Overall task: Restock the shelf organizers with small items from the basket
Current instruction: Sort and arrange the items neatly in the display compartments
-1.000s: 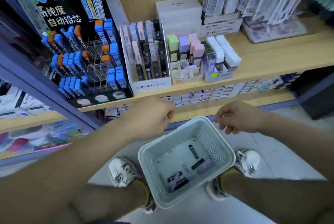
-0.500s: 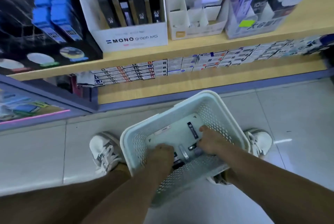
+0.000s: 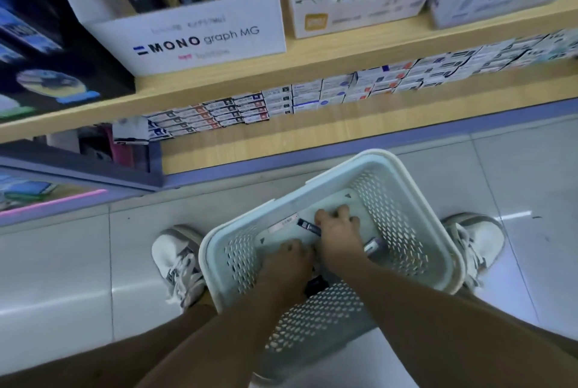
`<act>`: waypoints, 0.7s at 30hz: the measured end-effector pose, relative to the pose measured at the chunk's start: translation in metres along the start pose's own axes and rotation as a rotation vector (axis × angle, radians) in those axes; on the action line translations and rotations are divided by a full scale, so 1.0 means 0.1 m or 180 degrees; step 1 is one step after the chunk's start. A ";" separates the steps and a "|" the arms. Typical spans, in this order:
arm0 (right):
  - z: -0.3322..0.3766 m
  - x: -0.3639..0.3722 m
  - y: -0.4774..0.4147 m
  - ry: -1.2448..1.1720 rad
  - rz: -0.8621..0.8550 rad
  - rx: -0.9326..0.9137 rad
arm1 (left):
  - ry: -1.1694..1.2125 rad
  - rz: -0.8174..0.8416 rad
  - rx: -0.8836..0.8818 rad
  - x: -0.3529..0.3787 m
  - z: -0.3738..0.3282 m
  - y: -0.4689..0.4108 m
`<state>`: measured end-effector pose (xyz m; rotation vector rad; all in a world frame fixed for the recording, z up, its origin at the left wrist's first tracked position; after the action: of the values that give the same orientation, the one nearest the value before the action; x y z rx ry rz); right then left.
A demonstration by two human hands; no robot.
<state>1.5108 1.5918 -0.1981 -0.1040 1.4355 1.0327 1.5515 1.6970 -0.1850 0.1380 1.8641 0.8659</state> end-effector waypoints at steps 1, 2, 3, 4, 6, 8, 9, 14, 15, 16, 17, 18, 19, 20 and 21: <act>0.00 0.02 -0.03 -0.0167 0.0008 -0.0030 | -0.0007 -0.0020 0.0010 0.02 0.01 0.00; 0.00 0.01 -0.04 -0.0313 0.0060 -0.0014 | -0.0023 -0.0053 -0.0009 0.03 0.02 -0.01; 0.00 0.01 -0.06 -0.0391 0.0091 -0.0023 | -0.0025 -0.0102 -0.0072 0.02 0.03 -0.01; -0.01 -0.01 -0.08 -0.0426 0.0090 -0.0052 | -0.0031 -0.0167 -0.0173 0.00 0.05 -0.03; -0.07 -0.07 -0.11 -0.0452 0.0067 -0.0072 | -0.0038 -0.0311 -0.0474 -0.05 0.10 -0.06; -0.15 -0.13 -0.17 -0.0509 0.0018 0.0044 | 0.0088 -0.0413 -0.0766 -0.06 0.14 -0.08; -0.20 -0.13 -0.21 -0.0592 -0.0038 0.0129 | 0.0194 -0.0429 -0.0854 -0.05 0.15 -0.09; -0.37 -0.09 -0.24 -0.2274 -0.0129 0.1441 | 0.0284 -0.0419 -0.0759 0.02 0.10 -0.16; -0.36 -0.08 -0.22 -0.2645 -0.0105 0.1668 | 0.0376 -0.0434 -0.0813 0.02 0.10 -0.17; -0.33 -0.08 -0.19 -0.2942 -0.0082 0.1859 | 0.0563 -0.0453 -0.0945 0.01 0.11 -0.18; -0.31 -0.09 -0.15 -0.3173 -0.0067 0.2018 | 0.0791 -0.0509 -0.1109 0.00 0.13 -0.19; -0.28 -0.10 -0.13 -0.3354 -0.0023 0.2153 | 0.1004 -0.0583 -0.1266 -0.02 0.15 -0.20; -0.27 -0.10 -0.11 -0.3450 0.0074 0.2241 | 0.1163 -0.0649 -0.1377 -0.04 0.16 -0.20; -0.24 -0.11 -0.09 -0.3467 0.0246 0.2258 | 0.1255 -0.0694 -0.1423 -0.05 0.16 -0.21; -0.21 -0.12 -0.08 -0.3389 0.0454 0.2275 | 0.1300 -0.0731 -0.1427 -0.05 0.16 -0.21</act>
<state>1.5018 1.5679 -0.1967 0.9434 0.7306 0.4637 1.5727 1.6873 -0.1976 -0.5572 1.9501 1.1865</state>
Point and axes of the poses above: each hand's wrist, its own y-axis away from the middle knuckle, its own x-axis out of the palm, z = x × y, the point moved 3 cm from there along -y, towards the middle knuckle, and after that the axes turned 11 degrees about -z, right-handed, at the moved point
